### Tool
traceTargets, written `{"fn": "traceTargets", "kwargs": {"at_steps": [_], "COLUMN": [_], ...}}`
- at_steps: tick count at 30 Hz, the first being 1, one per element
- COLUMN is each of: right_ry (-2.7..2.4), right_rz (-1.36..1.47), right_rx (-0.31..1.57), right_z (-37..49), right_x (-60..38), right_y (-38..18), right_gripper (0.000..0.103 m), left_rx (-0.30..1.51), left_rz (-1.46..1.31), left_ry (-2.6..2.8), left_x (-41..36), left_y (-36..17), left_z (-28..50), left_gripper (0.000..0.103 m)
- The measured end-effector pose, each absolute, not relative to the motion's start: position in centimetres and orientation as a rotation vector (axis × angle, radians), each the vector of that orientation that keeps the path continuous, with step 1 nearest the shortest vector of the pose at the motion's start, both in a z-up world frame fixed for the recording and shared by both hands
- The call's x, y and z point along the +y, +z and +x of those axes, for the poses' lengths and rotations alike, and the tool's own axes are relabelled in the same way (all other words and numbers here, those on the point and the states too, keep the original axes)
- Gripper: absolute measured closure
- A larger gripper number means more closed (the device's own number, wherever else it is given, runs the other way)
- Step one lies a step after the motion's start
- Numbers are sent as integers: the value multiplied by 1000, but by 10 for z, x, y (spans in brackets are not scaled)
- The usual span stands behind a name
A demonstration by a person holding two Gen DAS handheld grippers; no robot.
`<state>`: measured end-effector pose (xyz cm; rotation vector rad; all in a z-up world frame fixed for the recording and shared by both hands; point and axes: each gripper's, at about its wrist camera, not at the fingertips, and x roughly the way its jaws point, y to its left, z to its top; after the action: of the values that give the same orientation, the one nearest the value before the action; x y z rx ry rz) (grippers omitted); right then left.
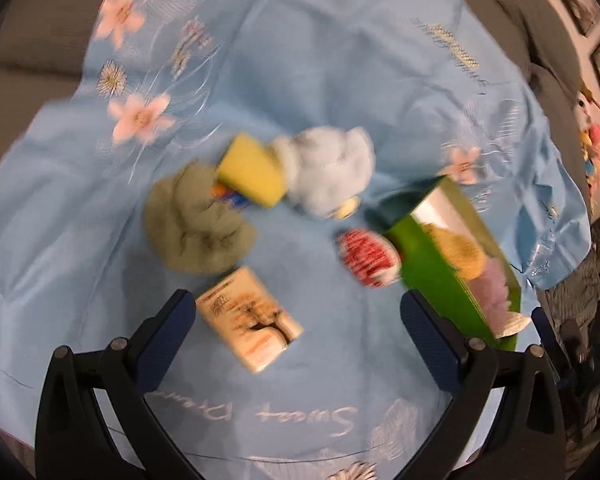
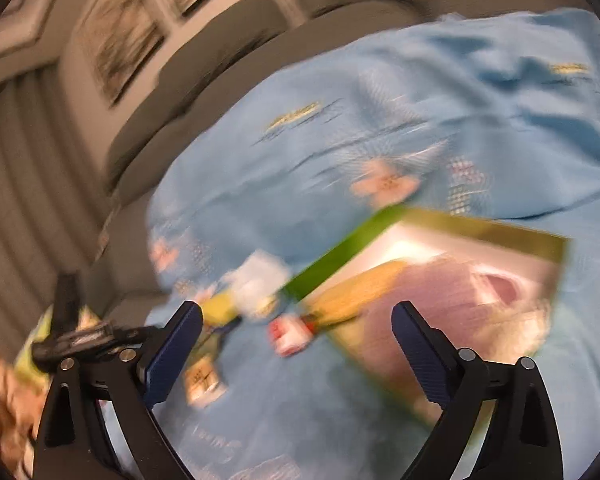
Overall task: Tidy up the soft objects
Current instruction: 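Withdraw both tools from the box toward the remaining items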
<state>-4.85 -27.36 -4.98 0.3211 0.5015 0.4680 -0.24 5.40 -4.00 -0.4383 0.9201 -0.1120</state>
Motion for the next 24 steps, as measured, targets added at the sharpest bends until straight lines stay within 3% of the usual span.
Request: {"fn": "traceTargets", "kwargs": {"at_steps": [7, 14, 19, 24], "right_ry": [645, 670, 648, 649], "right_rz": [85, -64, -117, -165], "right_rx": [757, 770, 796, 828], "right_z": [-41, -36, -20, -10], "right_x": [-159, -96, -67, -41], "right_y": [-95, -122, -131, -144], "right_gripper": [5, 5, 5, 5], "left_rx": [1017, 1083, 1036, 1044], "left_rz": [-502, -554, -656, -702], "left_ry": [-165, -183, -263, -280], "left_x": [67, 77, 90, 95], "left_y": [-79, -103, -106, -114], "left_z": [4, 17, 18, 21], "left_gripper": [1, 1, 2, 7]}}
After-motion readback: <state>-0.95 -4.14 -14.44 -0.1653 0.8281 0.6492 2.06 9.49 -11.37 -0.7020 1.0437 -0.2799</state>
